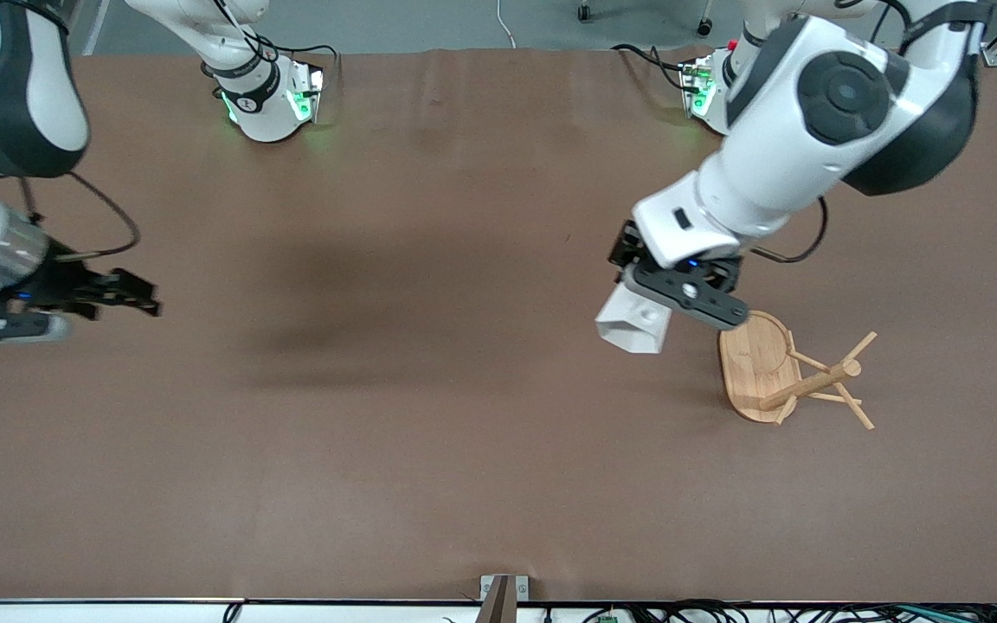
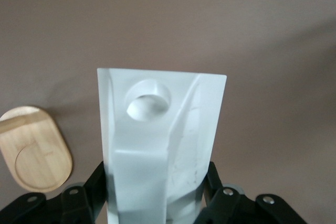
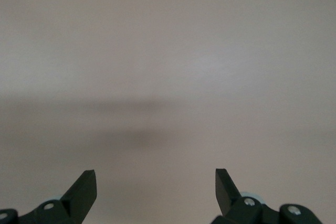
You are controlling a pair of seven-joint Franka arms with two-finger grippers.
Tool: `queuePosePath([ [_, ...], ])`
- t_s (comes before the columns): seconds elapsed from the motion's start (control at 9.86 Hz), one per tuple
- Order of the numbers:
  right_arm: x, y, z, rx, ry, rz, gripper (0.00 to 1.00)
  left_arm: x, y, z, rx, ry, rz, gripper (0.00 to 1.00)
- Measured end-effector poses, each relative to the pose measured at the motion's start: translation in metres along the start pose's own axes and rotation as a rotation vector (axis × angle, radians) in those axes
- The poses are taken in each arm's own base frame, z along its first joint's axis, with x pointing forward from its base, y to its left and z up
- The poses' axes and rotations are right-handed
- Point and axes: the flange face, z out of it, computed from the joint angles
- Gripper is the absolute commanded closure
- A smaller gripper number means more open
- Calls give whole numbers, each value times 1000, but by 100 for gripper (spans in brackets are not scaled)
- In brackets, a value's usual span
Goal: Hang cup on rack
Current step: 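Carry the cup with the left gripper over the wooden rack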
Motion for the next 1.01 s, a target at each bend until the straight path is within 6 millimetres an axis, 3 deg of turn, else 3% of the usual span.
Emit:
queuePosePath([
  [0.3, -21, 20, -83, -41, -68, 52, 0, -19, -38, 36, 43, -47, -55, 100],
  [0.51, -50, 13, -128, -44, -93, 122, 0, -33, -62, 60, 59, -39, -39, 100],
  [0.71, -58, 7, -143, -45, -76, 142, 0, -44, -91, 84, 69, -30, 2, 100],
  [1.01, -57, 12, -160, -50, -36, 152, 0, -55, -124, 96, 79, -55, 80, 100],
])
